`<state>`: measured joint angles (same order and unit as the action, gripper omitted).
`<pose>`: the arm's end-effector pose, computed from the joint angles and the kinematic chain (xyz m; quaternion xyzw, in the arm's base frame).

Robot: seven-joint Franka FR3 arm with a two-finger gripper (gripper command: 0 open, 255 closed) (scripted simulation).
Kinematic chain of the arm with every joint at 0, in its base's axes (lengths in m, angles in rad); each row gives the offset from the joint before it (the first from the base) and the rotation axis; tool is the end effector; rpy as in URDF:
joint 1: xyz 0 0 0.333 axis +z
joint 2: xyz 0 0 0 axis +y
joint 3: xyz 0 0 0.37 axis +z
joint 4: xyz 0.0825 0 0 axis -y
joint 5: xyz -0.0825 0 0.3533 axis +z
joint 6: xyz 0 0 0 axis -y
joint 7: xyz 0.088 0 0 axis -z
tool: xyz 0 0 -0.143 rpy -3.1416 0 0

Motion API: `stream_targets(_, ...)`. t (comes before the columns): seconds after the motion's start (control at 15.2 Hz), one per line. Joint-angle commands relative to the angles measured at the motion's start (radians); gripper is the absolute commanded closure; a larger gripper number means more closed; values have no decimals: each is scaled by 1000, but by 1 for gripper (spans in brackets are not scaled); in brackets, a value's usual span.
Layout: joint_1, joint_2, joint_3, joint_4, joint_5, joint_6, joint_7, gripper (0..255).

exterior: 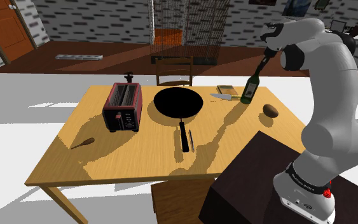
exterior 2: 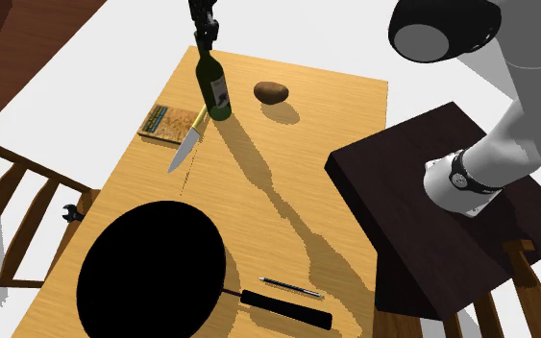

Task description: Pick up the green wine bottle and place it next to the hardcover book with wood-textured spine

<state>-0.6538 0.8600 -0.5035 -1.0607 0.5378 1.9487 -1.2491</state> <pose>0.4859 -0.6256 0.3703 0.9947 0.0481 0.0872 0.0254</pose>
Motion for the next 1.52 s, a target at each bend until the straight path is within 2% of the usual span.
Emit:
stream_targets(0.0,1,0,0,-1,1,3,0,255)
stream_targets(0.26,1,0,0,-1,1,3,0,255)
stream_targets(0.33,0,1,0,-1,1,3,0,0)
stream_targets(0.66,1,0,0,-1,1,3,0,0)
stream_targets(0.92,-5,-52,-16,33,-19,-81,12,0)
stream_targets(1.45,-6,-52,-16,33,-19,-81,12,0)
